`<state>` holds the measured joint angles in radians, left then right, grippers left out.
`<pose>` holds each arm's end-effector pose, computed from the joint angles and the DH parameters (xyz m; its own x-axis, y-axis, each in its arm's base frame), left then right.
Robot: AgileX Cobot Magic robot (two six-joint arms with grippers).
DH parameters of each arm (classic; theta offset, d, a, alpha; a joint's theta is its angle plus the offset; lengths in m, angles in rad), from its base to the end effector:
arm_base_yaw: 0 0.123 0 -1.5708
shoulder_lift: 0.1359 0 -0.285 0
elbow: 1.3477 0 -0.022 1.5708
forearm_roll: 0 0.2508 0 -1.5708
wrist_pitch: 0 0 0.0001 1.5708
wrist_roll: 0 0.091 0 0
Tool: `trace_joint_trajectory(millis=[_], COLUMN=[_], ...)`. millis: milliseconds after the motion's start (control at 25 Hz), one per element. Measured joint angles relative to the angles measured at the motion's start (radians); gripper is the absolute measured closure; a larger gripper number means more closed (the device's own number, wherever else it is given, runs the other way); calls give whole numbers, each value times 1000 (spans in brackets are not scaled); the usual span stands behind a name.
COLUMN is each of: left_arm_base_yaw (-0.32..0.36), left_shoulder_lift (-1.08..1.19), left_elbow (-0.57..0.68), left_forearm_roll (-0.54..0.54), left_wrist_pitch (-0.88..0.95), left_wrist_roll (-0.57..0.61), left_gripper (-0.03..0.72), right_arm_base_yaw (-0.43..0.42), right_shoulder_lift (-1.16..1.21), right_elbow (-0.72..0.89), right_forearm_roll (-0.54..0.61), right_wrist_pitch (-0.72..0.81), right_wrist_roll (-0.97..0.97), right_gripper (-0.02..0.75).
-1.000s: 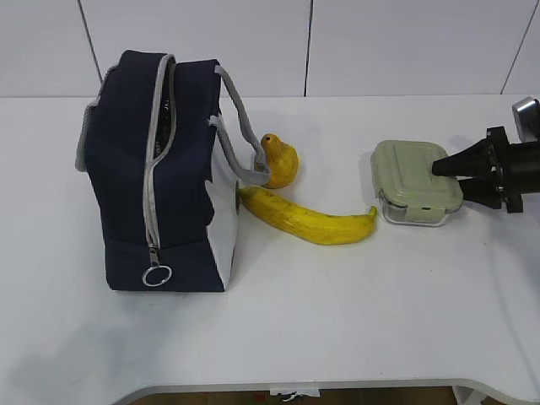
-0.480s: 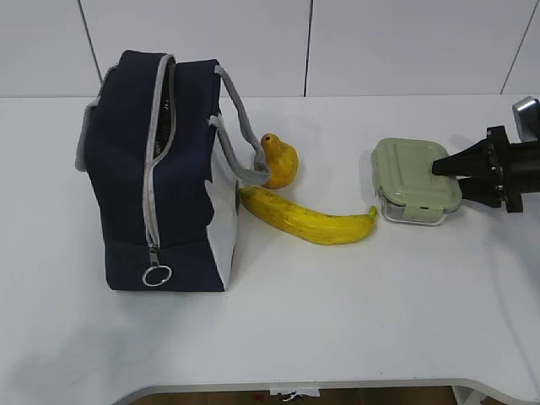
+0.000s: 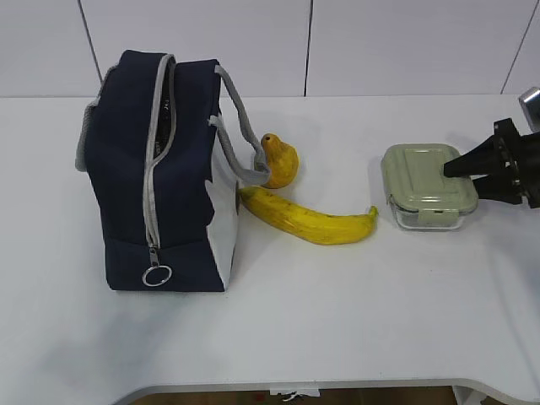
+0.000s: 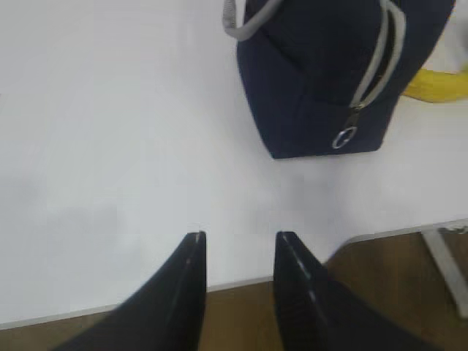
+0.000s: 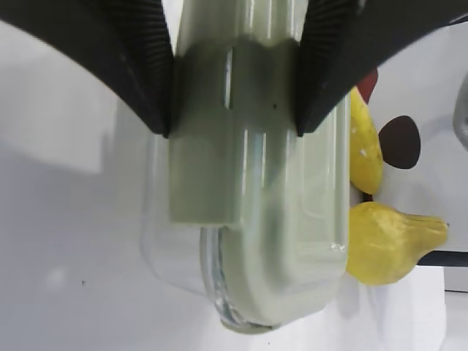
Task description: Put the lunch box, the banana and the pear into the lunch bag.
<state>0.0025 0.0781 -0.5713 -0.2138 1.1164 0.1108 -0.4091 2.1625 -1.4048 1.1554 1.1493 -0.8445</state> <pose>-0.0036 -0.0174 0.2944 -0.5002 0.0142 -0.8658 0.1703 0.9820 -0.0822 0.4046 -0.0926 0.1479 -0.9092 0.3363 -0.2453 0.0036 0.5956 0.8033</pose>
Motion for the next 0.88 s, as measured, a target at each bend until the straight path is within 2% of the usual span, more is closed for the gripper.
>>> trace_joint_trajectory(millis=[120,360,600,880], left_arm_base_yaw=[0,0,0,0], left_shoulder_lift=[93,321,581,819], left_elbow=[-12,-29,-165,-370], left_forearm_roll=[-94,-273,-289,-320], left_wrist_pitch=[0,-3,30,52], left_wrist_roll=[0,0,0,30], left_gripper=[448,448,440,329], right_arm_base_yaw=[0,0,25,143], right_shoulder_lift=[-59,-180,-276,-333], right_elbow=[0,0,0,-17], right_forearm_roll=[-41,-48,-50,-50], right_wrist_pitch=[-2,8,21,29], right_wrist_roll=[59,128,199,268], right_gripper=[371,371,371,371])
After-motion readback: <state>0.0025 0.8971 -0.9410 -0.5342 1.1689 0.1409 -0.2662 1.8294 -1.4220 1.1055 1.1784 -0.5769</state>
